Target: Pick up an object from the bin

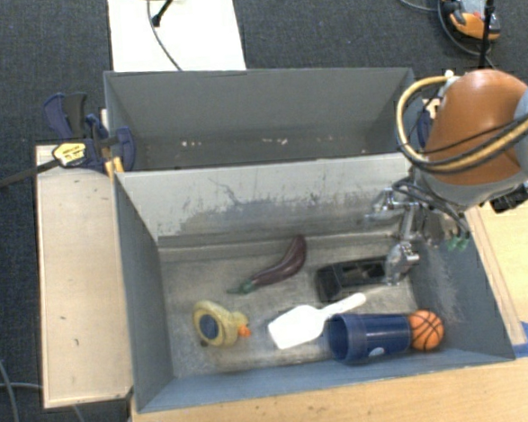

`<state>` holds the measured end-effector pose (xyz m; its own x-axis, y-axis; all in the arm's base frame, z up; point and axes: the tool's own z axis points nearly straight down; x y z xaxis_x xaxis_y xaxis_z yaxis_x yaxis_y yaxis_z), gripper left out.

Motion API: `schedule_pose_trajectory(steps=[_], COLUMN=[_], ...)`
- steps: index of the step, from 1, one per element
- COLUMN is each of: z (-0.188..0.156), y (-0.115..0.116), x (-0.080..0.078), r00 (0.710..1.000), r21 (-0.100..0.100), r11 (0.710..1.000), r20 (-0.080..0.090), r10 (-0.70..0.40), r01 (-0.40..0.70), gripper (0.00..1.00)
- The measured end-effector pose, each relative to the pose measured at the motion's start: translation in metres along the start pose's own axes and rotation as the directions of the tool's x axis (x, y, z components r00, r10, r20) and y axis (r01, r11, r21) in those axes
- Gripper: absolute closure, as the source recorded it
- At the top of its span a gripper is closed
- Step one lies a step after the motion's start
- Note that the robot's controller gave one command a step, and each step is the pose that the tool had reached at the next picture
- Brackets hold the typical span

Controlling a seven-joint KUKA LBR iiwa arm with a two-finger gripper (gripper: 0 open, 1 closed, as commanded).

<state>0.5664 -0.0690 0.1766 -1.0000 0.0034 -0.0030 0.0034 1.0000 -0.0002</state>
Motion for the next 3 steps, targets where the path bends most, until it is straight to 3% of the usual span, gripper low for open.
schedule_pose_trajectory(steps=[1,2,3], z=[0.0,0.096,0.096], y=[0.0,0.004,0.004], x=[0.0,-0.005,-0.005], r00=[1.0,0.999,0.999], r21=[0.0,0.001,0.001], r11=[1.0,0.999,0.999], r20=[0.0,-0.019,-0.019], r10=[0.0,0.05,0.05], r01=[0.0,-0.05,-0.05], gripper=[0.0,1.0,1.0])
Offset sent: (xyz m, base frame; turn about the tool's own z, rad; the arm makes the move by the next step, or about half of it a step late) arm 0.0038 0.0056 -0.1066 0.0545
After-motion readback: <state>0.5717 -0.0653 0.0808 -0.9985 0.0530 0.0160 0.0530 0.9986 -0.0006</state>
